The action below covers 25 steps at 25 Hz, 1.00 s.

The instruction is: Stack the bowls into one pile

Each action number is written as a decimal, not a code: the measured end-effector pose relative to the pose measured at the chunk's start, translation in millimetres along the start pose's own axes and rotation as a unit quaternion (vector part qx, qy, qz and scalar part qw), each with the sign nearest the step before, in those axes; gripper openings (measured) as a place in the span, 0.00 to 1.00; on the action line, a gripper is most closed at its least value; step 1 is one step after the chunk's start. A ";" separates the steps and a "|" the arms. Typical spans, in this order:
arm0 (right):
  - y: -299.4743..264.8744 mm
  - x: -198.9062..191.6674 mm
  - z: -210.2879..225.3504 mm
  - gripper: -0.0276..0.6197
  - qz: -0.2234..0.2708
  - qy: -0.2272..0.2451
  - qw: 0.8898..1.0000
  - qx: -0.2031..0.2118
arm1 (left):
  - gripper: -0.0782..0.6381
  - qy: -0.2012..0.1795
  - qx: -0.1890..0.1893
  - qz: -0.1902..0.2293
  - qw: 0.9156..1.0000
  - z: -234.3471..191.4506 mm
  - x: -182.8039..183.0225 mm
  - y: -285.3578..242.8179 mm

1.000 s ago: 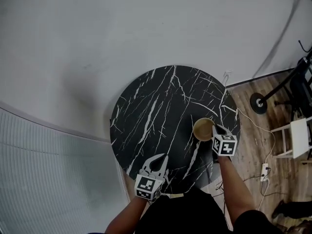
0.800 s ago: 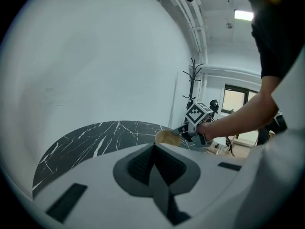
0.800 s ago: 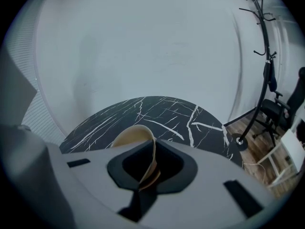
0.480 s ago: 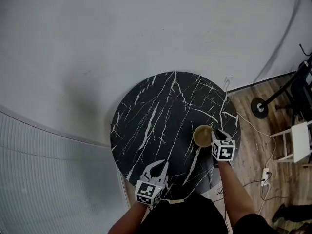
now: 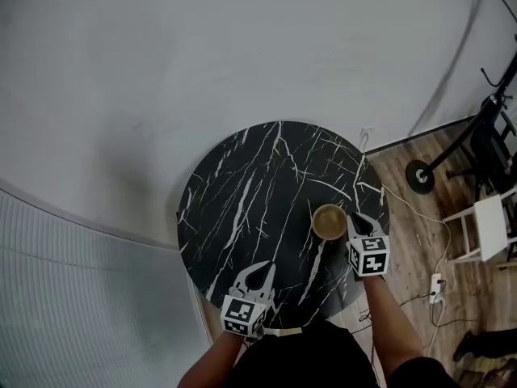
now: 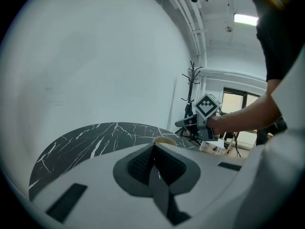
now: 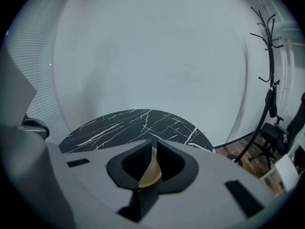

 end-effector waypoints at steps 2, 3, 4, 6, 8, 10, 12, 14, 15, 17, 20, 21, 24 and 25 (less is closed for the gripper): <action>14.4 2.9 -6.8 0.09 0.015 0.005 1.000 0.007 | 0.13 -0.003 -0.008 0.003 1.000 3.5 2.8 0.0; 22.2 3.9 -10.7 0.09 0.024 0.005 1.000 0.013 | 0.13 -0.003 -0.012 0.005 1.000 5.3 4.2 0.4; 30.6 4.4 -15.1 0.07 0.033 0.005 0.999 0.020 | 0.13 0.001 -0.016 0.008 1.000 6.6 5.8 1.1; 49.6 4.1 -25.0 0.06 0.051 0.001 0.998 0.034 | 0.13 0.022 -0.024 0.020 0.999 7.9 11.2 2.8; 70.6 3.4 -35.1 0.06 0.069 -0.005 0.997 0.044 | 0.13 0.041 -0.031 0.040 0.998 8.2 22.0 4.2; 90.1 2.5 -46.0 0.06 0.086 -0.005 0.995 0.049 | 0.13 0.045 -0.038 0.057 0.997 8.4 33.5 5.8; 107.4 1.7 -57.5 0.06 0.103 0.001 0.993 0.052 | 0.13 0.039 -0.045 0.070 0.996 8.7 42.1 8.4; 124.2 0.8 -66.9 0.06 0.119 0.005 0.992 0.049 | 0.13 0.032 -0.050 0.078 0.995 9.1 47.5 11.9; 132.8 0.2 -70.6 0.06 0.126 0.003 0.991 0.047 | 0.13 0.030 -0.050 0.081 0.995 9.6 49.5 14.1; 148.9 -1.6 -77.3 0.06 0.139 0.001 0.989 0.044 | 0.13 0.025 -0.052 0.086 0.995 11.8 52.7 19.7; 169.7 -5.3 -85.8 0.06 0.155 0.000 0.987 0.039 | 0.13 0.018 -0.062 0.093 0.994 18.7 55.0 31.1; 175.0 -7.3 -88.1 0.06 0.159 -0.002 0.987 0.038 | 0.13 0.017 -0.066 0.094 0.993 20.5 54.9 35.2; 186.6 -17.1 -95.0 0.06 0.166 -0.008 0.986 0.031 | 0.13 0.015 -0.075 0.098 0.992 22.0 51.9 48.8; 190.7 -20.4 -98.2 0.06 0.166 -0.005 0.986 0.028 | 0.13 0.012 -0.077 0.098 0.992 22.4 51.0 53.8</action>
Point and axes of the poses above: the fingertips, and each gripper's own axes: y backward along the fingers, z to its right, x out of its top, the point moved 7 cm from there along y, backward along the fingers, and after that the axes turned 8 degrees about -y, right-handed, at the moved point
